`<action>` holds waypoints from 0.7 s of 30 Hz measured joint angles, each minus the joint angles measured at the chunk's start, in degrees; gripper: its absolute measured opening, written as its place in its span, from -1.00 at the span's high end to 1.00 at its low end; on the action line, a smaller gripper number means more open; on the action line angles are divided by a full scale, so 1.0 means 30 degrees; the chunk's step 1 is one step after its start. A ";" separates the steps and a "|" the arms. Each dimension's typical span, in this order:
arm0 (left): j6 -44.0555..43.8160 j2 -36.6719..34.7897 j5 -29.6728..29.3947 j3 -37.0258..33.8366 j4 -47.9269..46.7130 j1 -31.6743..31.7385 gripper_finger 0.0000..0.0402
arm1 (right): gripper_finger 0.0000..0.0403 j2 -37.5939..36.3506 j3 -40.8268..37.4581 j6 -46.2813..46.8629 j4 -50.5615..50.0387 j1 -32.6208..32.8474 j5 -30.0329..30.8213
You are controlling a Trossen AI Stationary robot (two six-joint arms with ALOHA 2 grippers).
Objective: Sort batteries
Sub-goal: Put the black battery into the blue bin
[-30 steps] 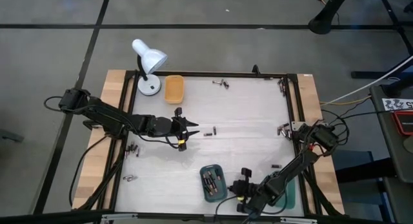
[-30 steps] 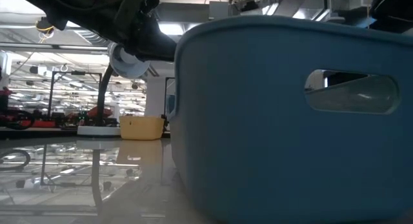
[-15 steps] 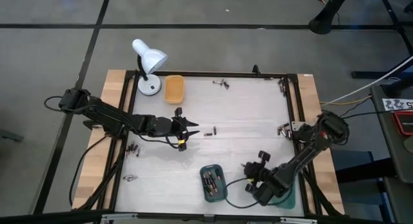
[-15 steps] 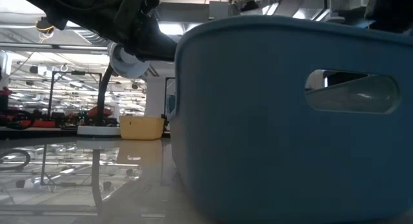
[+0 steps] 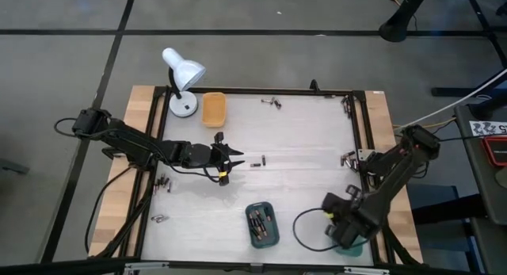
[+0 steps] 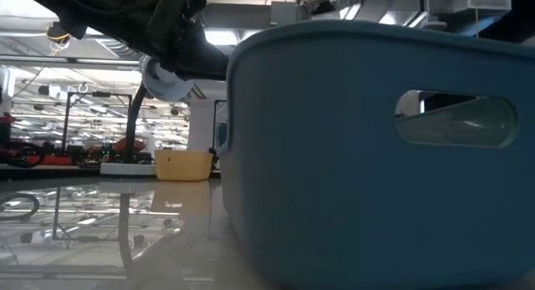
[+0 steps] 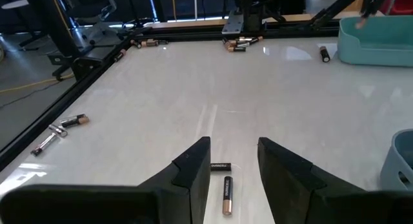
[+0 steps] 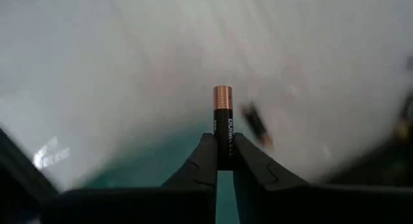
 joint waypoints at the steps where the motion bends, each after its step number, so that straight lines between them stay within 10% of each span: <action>1: -0.0016 0.0000 0.0001 0.0000 0.0007 0.0000 0.41 | 0.88 -0.0009 0.0166 0.0433 -0.0163 0.0171 -0.0724; 21: 0.0115 0.0000 0.0001 0.0000 0.0166 0.0182 0.41 | 0.55 -0.0015 0.0208 0.4095 -0.0254 0.2415 -0.2553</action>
